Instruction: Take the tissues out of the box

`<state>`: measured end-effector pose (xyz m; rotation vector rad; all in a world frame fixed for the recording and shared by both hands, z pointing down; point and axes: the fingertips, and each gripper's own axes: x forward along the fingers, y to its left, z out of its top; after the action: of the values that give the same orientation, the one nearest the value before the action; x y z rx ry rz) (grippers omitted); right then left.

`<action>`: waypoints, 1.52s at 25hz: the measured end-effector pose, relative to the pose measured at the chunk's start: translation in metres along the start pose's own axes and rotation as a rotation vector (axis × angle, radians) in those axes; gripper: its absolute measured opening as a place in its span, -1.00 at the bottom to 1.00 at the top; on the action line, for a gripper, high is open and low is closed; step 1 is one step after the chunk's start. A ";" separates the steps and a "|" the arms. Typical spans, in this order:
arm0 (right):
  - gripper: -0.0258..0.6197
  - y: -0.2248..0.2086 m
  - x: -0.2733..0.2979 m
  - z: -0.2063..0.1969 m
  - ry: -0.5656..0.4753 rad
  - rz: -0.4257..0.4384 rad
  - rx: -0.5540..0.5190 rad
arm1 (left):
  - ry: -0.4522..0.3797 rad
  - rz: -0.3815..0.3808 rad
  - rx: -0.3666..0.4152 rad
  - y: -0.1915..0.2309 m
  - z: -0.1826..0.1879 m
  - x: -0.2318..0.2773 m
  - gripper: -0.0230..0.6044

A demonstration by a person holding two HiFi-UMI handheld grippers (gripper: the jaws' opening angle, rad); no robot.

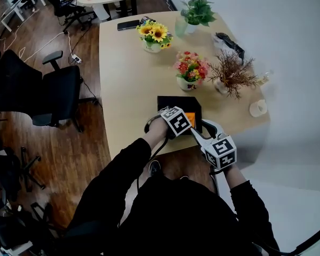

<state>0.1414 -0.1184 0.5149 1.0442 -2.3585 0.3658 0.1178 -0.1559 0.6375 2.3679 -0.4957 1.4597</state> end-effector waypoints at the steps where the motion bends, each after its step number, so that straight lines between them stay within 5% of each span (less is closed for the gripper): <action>1: -0.37 0.001 0.000 0.000 -0.001 -0.004 0.001 | -0.005 -0.005 0.000 0.000 0.001 -0.001 -0.12; 10: -0.38 -0.006 -0.008 -0.005 -0.005 -0.059 0.022 | -0.056 -0.048 0.031 -0.002 0.001 -0.012 -0.33; 28: -0.39 -0.026 -0.021 0.003 -0.048 -0.136 0.037 | -0.237 -0.003 0.040 0.000 0.024 -0.070 -0.38; 38: -0.43 -0.013 -0.048 0.038 -0.162 -0.156 -0.041 | -0.327 0.070 0.065 -0.015 0.024 -0.137 -0.38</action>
<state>0.1643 -0.1150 0.4567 1.2709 -2.3939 0.1804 0.0857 -0.1360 0.5034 2.6813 -0.6233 1.1332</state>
